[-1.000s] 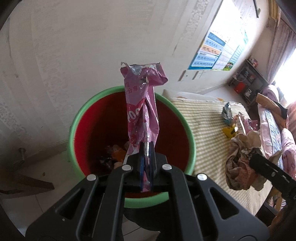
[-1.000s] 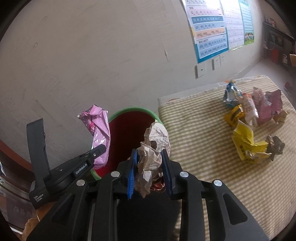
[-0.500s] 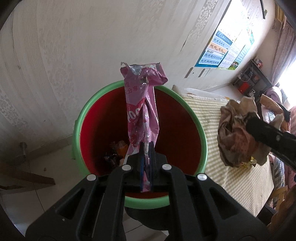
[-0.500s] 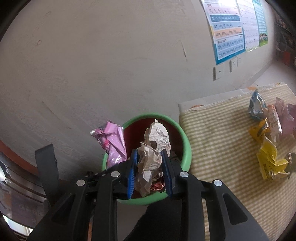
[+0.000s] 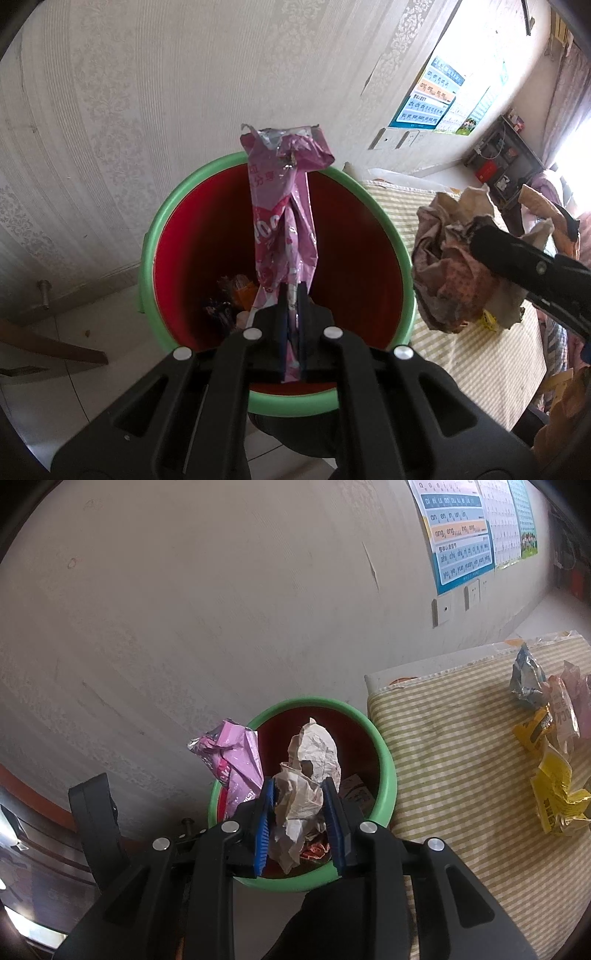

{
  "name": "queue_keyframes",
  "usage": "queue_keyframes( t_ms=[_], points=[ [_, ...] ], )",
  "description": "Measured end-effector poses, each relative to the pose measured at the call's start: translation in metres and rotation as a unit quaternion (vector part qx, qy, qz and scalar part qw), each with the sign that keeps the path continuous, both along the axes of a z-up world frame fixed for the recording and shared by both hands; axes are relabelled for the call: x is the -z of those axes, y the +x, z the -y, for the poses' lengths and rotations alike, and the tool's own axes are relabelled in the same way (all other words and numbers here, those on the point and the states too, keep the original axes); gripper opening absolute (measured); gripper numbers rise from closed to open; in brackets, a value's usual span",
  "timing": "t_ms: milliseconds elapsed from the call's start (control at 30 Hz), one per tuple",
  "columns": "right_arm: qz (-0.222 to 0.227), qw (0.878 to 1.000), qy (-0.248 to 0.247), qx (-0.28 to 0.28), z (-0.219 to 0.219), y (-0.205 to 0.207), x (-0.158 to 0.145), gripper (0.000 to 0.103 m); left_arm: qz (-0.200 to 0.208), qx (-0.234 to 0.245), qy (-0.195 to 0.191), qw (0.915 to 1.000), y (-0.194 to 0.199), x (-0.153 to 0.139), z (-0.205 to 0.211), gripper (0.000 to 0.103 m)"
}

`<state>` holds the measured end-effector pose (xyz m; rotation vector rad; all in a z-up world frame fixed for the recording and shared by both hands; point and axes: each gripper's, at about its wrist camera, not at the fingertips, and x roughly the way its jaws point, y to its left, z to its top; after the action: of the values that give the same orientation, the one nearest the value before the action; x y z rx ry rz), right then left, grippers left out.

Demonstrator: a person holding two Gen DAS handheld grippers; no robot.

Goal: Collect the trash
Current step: 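Open right tool to drop paper ball while left tool drops pink wrapper, then grasp the brown wrapper with right tool while left tool grasps yellow bag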

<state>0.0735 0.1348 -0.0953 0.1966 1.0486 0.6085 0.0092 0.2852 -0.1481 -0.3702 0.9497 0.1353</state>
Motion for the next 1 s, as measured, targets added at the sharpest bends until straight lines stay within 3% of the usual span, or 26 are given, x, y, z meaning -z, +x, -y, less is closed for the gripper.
queue_keyframes(
  t_ms=[67, 100, 133, 200, 367, 467, 567, 700, 867, 967, 1000],
  points=[
    [0.000, 1.000, 0.007, 0.002, 0.000, 0.000, 0.000, 0.032, -0.005, -0.001, 0.002, 1.0000, 0.001, 0.002, -0.001, 0.004],
    [0.000, 1.000, 0.012, 0.002, 0.001, -0.001, 0.000, 0.040, -0.009, -0.005, 0.003, 0.9999, 0.002, 0.004, -0.001, 0.013],
    [-0.002, 1.000, 0.017, 0.002, 0.001, -0.001, 0.000, 0.045, -0.012, -0.009, 0.002, 0.9999, 0.002, 0.005, -0.002, 0.037],
    [0.001, 1.000, 0.028, 0.007, 0.006, -0.001, -0.002, 0.057, -0.005, -0.025, -0.004, 0.9997, -0.001, 0.006, -0.006, 0.064],
    [0.023, 0.998, 0.022, 0.047, 0.040, -0.001, -0.006, 0.058, -0.007, -0.020, 0.001, 0.9998, 0.002, 0.005, -0.002, 0.064],
    [0.036, 0.992, -0.009, 0.120, 0.097, 0.005, -0.001, 0.058, -0.006, -0.016, 0.005, 0.9998, 0.002, 0.005, 0.003, 0.064],
    [0.028, 0.976, -0.057, 0.207, 0.158, 0.015, 0.011, 0.058, -0.002, -0.014, 0.007, 0.9999, 0.004, 0.002, 0.008, 0.064],
    [-0.010, 0.936, -0.126, 0.330, 0.249, 0.031, 0.041, 0.060, 0.002, -0.008, 0.013, 0.9999, 0.004, -0.001, 0.018, 0.064],
    [-0.092, 0.929, -0.138, 0.330, 0.288, 0.048, 0.093, 0.060, 0.009, 0.020, 0.027, 0.9994, 0.007, -0.011, 0.043, 0.064],
    [-0.079, 0.936, -0.097, 0.329, 0.292, 0.045, 0.094, 0.037, 0.012, 0.036, 0.035, 0.9987, 0.009, -0.015, 0.059, 0.065],
    [-0.076, 0.941, -0.101, 0.315, 0.289, 0.045, 0.092, 0.037, 0.012, 0.043, 0.038, 0.9983, 0.010, -0.017, 0.066, 0.065]
  ],
)
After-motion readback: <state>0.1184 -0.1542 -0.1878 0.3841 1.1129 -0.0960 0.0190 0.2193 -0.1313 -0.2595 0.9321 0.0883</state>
